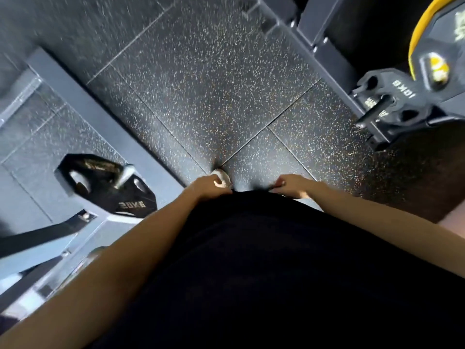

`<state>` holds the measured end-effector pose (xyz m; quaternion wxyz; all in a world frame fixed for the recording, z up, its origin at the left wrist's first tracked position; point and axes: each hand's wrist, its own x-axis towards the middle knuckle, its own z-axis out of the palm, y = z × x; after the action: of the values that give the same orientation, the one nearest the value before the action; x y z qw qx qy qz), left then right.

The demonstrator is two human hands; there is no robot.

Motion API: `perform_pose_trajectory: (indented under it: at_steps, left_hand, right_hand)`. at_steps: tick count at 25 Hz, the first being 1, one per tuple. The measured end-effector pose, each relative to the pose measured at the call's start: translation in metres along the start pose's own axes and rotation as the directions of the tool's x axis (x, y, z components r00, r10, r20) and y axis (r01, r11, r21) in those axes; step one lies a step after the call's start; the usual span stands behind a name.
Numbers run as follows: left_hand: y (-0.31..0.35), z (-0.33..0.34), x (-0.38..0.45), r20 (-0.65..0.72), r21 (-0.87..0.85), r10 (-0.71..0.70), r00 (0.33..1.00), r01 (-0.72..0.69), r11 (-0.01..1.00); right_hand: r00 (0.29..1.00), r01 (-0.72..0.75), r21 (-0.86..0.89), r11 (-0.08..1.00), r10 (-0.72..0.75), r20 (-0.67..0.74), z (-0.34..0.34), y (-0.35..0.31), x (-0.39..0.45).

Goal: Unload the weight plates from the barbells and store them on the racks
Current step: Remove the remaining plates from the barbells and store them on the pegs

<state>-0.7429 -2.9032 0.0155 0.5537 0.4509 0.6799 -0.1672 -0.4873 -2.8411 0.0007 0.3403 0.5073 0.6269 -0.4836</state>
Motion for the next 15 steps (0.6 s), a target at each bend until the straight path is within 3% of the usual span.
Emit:
perform_pose_trajectory:
  at_steps: [7, 10, 15]
  left_hand:
    - [-0.042, -0.044, 0.014, 0.039, -0.019, -0.047, 0.998, 0.048, 0.999]
    - [-0.071, -0.086, 0.027, 0.016, -0.035, -0.056, 0.998, 0.056, 0.998]
    - [-0.109, -0.148, 0.044, -0.023, -0.131, -0.063, 0.998, 0.060, 0.990]
  right_hand:
    - [0.997, -0.063, 0.092, 0.994, 0.067, -0.044, -0.059, -0.037, 0.021]
    - [0.994, -0.020, 0.141, 0.990, 0.034, -0.099, -0.090, -0.079, 0.043]
    - [0.984, 0.089, 0.077, 0.993, -0.075, -0.162, -0.122, -0.161, 0.071]
